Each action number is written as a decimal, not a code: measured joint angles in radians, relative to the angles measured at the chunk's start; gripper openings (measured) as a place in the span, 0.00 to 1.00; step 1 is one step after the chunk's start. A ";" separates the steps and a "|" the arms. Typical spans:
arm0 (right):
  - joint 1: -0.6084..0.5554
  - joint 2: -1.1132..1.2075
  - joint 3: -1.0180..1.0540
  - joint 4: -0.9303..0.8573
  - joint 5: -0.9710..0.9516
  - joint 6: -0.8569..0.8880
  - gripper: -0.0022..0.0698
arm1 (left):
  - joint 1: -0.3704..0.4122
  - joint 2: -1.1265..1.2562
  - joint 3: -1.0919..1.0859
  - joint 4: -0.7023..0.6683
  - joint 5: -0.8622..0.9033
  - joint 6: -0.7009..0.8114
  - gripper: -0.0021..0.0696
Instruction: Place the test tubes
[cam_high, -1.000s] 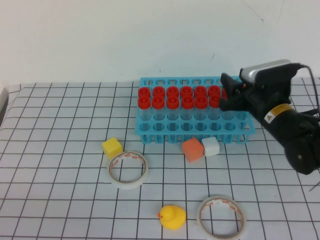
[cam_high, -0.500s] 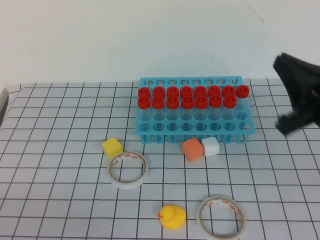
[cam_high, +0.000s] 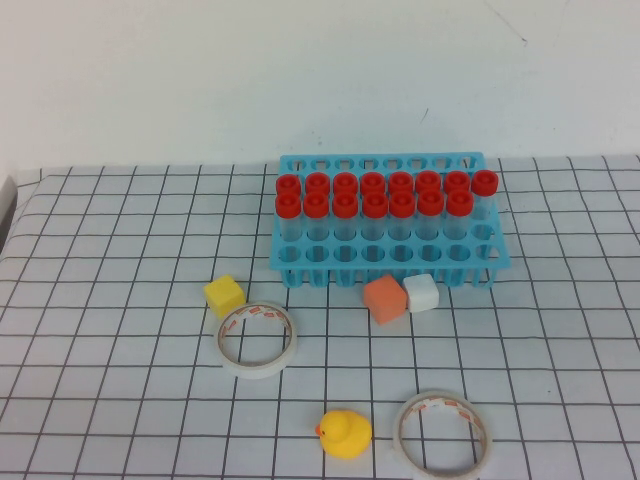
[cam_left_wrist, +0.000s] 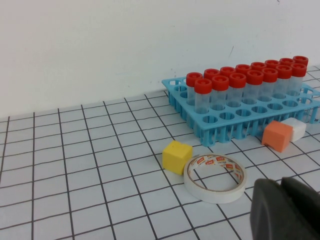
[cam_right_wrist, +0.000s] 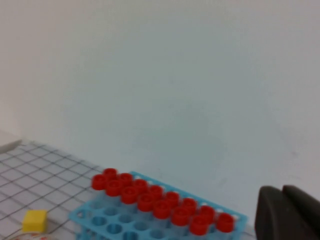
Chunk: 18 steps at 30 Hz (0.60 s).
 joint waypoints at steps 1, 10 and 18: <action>0.000 -0.050 0.000 -0.041 0.053 0.042 0.03 | 0.000 0.000 0.000 0.000 0.000 0.000 0.03; 0.000 -0.415 0.109 -0.217 0.271 0.174 0.03 | 0.000 0.000 0.000 0.000 0.000 0.000 0.03; 0.000 -0.584 0.224 -0.217 0.361 0.194 0.03 | 0.000 0.000 0.000 0.000 0.000 0.000 0.03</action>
